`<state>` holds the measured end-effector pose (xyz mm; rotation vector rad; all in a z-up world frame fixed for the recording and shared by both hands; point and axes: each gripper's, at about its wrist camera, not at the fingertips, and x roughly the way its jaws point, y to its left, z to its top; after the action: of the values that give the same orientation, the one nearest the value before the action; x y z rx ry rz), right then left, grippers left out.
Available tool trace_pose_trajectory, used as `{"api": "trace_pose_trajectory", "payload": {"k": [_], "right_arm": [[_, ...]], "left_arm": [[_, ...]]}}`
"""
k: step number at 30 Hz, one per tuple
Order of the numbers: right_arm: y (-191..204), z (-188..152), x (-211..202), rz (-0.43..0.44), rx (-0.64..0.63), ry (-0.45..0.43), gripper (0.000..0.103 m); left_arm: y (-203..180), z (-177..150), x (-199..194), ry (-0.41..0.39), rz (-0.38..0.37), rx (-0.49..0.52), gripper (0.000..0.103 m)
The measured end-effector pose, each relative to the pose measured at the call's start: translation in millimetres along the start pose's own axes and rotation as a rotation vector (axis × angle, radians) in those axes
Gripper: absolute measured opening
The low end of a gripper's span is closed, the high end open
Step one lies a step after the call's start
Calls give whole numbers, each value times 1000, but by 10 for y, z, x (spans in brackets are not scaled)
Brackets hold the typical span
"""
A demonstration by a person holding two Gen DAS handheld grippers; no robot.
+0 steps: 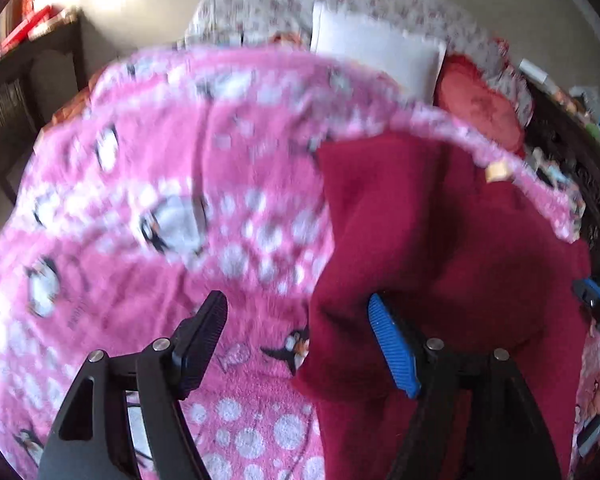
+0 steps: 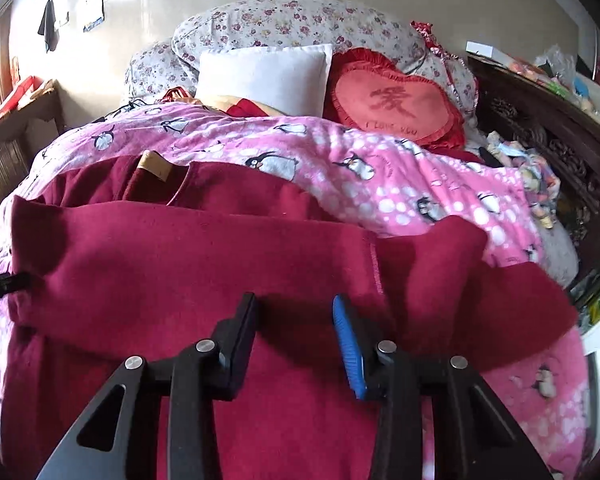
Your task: Fold small clothes
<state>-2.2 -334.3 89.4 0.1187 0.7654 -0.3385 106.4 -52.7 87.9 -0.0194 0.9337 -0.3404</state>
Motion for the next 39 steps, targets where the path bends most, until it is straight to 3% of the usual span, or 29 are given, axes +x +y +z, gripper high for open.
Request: {"api": "trace_pose_trajectory", "payload": {"k": [4,12,16,25,33,39], "right_arm": [[-81,-38,-221,10,8,-37,44],[-138,-173,121,24,28,37,44],[-189,-139,-60,39,35,18,46],[-311,-198,-313,12,53,-7,55],[-346,-273,-416,-14,56,-16,59],[-451,-322,-465,-34,62,-23,61]], "left_arm": [[-156,114,-184,-88,11,22,73],[-184,242,318,-12,102,-9,74],[-153,196,246,-15,85,-28,74],[-470,57,-275,-116,72,59,75],[-751,-110,-473,-130,-3,95,80],[-1038,-214,-431,-99,-46,142,81]]}}
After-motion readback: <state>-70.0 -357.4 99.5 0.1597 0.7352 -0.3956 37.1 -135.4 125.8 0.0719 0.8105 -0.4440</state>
